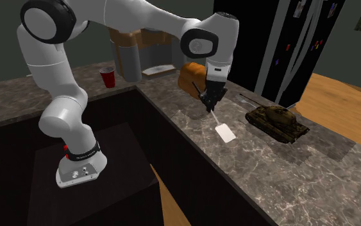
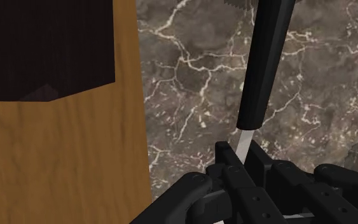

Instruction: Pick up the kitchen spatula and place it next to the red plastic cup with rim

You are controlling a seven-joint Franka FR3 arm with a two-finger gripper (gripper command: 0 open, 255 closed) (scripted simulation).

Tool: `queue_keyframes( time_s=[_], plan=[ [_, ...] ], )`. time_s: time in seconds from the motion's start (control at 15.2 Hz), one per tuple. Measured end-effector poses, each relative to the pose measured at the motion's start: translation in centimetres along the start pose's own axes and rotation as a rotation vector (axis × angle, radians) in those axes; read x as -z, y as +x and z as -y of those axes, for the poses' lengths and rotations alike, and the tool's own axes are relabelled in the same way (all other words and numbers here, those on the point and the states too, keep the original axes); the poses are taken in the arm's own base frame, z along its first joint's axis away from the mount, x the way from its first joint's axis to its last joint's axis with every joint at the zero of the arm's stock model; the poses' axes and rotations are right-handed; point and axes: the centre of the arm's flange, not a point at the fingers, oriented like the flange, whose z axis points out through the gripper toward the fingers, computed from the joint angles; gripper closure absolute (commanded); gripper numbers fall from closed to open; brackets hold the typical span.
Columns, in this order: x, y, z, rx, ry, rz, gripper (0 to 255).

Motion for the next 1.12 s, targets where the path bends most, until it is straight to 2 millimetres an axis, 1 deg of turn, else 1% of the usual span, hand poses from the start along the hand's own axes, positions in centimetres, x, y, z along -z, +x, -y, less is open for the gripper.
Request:
queue_keyframes(
  time_s=[0.59, 0.73, 0.86, 1.06, 1.12],
  plan=[
    [4.5, -0.2, 0.0, 0.000, 0.000, 0.000, 255],
    [4.6, -1.7, -0.5, 0.000, -0.001, 0.000, 255],
    [4.7, -3.9, -1.0, 0.001, 0.000, 0.001, 255],
    [4.5, -7.9, -2.2, 0.001, 0.000, 0.001, 255],
    [4.1, -9.2, -2.6, 0.001, 0.000, 0.001, 255]
  ],
)
